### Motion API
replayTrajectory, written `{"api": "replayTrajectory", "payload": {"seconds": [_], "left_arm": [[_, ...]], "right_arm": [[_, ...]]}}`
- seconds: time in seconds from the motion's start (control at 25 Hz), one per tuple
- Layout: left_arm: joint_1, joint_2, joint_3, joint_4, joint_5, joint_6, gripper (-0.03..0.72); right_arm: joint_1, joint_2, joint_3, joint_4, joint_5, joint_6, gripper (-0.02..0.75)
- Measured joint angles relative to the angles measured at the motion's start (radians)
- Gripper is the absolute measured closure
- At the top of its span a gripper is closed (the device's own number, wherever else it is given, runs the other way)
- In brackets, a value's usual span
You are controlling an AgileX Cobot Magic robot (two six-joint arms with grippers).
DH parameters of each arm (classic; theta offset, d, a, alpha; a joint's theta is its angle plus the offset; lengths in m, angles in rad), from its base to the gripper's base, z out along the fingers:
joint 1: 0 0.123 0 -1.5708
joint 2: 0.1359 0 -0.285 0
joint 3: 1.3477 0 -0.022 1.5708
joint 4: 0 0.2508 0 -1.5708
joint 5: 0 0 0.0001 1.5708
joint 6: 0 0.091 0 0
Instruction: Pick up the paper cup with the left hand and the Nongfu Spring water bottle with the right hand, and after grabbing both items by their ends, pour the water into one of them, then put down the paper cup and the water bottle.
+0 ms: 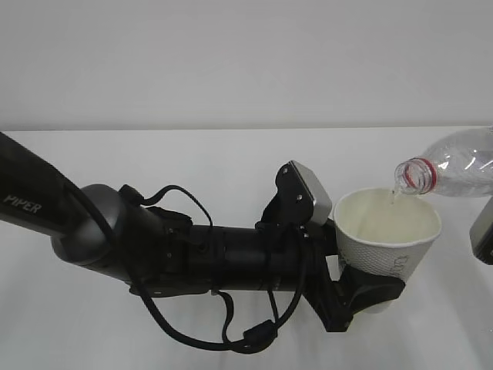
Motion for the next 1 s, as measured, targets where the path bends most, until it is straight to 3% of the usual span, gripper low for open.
{"api": "replayTrajectory", "payload": {"seconds": [1.0], "left_arm": [[0.000, 0.000, 0.000, 0.000, 0.000, 0.000, 0.154]], "right_arm": [[0.000, 0.002, 0.020, 0.001, -0.015, -0.024, 0.333]]}}
